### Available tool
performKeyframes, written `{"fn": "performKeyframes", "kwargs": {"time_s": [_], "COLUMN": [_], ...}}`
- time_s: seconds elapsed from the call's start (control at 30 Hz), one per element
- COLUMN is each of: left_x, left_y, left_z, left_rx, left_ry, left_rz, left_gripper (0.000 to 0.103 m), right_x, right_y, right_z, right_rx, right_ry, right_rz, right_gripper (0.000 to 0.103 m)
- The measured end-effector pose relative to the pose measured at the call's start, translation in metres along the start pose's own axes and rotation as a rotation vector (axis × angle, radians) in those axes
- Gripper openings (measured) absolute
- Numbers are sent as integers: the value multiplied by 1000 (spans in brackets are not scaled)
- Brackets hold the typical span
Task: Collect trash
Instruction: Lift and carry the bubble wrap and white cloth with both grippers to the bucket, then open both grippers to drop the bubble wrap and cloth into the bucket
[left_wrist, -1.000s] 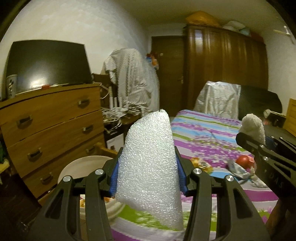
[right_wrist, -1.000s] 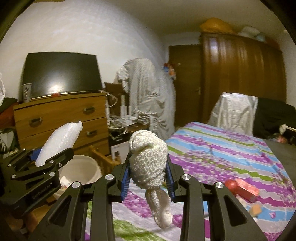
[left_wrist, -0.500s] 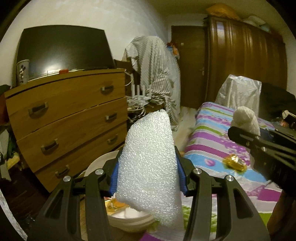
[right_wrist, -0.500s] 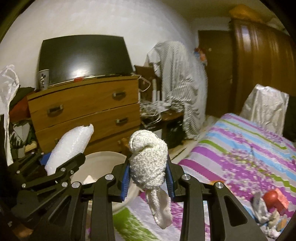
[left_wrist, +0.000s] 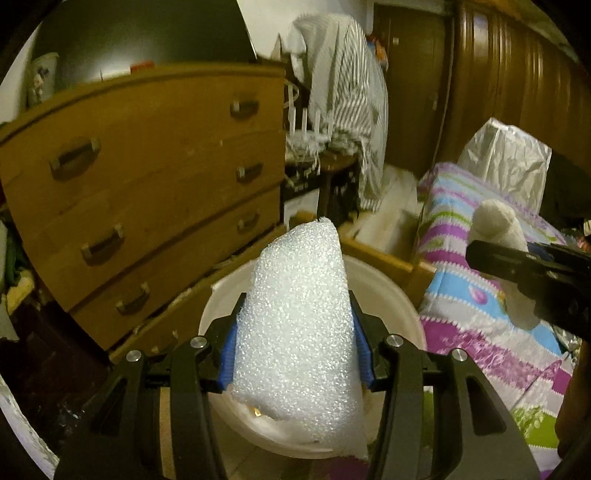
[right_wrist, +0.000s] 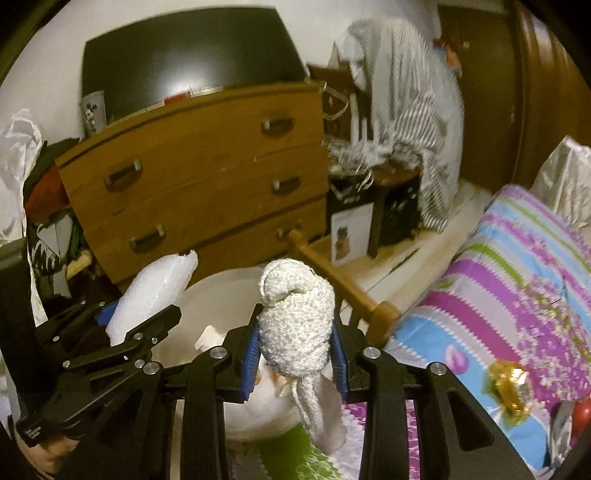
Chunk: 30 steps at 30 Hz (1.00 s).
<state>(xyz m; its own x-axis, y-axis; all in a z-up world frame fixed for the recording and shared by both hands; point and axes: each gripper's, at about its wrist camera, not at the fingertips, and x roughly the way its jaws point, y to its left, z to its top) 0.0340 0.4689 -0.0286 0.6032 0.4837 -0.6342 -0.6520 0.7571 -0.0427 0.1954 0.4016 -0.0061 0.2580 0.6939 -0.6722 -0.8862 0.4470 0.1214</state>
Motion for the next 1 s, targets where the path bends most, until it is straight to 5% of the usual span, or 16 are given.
{"fn": "performKeyframes", "kwargs": {"time_s": [0.33, 1.0], "left_x": [34, 44], "left_y": [23, 29], "left_z": [-4, -1], "left_rx": [-23, -26], "left_ry": [93, 104], "left_rz": [-15, -8], "left_gripper": [48, 48], "right_x": [73, 82], "right_y": [3, -1], "right_z": [-1, -5], "right_rx": [20, 18], "right_ry": [157, 173], "right_rz": [66, 78], "right_gripper": [34, 34]}}
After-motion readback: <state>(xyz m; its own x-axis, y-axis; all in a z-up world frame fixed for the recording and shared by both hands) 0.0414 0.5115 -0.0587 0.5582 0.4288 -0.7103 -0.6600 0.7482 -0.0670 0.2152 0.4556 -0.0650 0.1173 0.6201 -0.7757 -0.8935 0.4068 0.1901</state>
